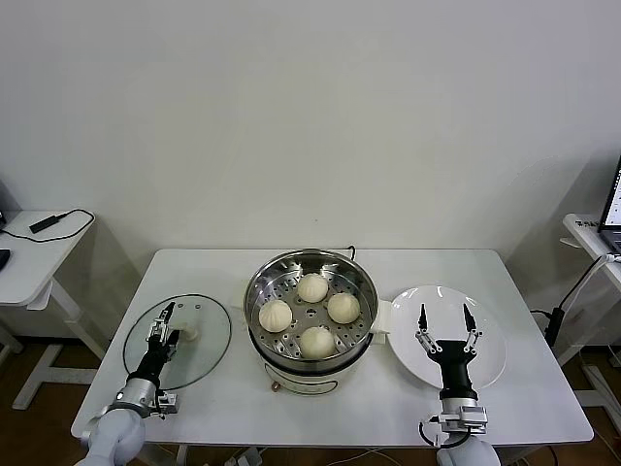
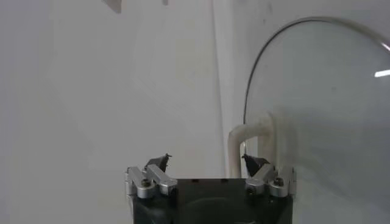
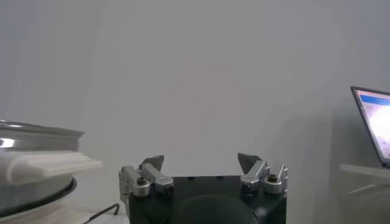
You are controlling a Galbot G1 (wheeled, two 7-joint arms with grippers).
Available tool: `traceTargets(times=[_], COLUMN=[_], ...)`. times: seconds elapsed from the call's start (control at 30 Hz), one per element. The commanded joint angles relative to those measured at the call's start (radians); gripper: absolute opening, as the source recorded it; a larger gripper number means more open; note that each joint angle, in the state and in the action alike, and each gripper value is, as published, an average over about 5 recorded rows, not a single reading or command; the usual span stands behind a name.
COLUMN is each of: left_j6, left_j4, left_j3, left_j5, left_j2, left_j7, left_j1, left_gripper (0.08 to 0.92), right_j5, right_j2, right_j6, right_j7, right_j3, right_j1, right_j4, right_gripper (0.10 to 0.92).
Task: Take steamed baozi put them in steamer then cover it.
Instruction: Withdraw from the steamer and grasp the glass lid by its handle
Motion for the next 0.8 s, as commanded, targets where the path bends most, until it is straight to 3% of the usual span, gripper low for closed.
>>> traceTargets(times=[0.03, 0.13, 0.33, 0.43, 0.8], left_j6=[-0.006, -0.009, -0.012, -0.016, -0.021], left_j4=[0.049, 0.060, 0.087, 0.099, 0.102], left_j3=[0.005, 0.009, 0.015, 0.019, 0.024], left_j5=[0.003, 0.002, -0.002, -0.008, -0.042], left_j2=[-0.003, -0.003, -0.005, -0.006, -0.011], left_j7=[-0.003, -0.004, 0.000, 0.004, 0.008], left_j1=[-0.034, -0.044, -0.061, -0.065, -0.065], left_gripper=[0.795, 0.758, 0.807, 0.784, 0.470], right_j5=[-0.012, -0.017, -0.022, -0.022, -0.026], right_j2=[0.007, 0.009, 0.012, 0.011, 0.017], right_j6=[0.000, 0.000, -0.001, -0.002, 0.000], right_j7=[0.000, 0.000, 0.002, 0.003, 0.003], right_j3=[0.002, 0.004, 0.009, 0.011, 0.007], right_j1=[-0.003, -0.004, -0.004, -0.003, -0.001], right_j4=[0.004, 0.007, 0.008, 0.009, 0.011], right_gripper=[0.823, 0.823, 0.823, 0.823, 0.823])
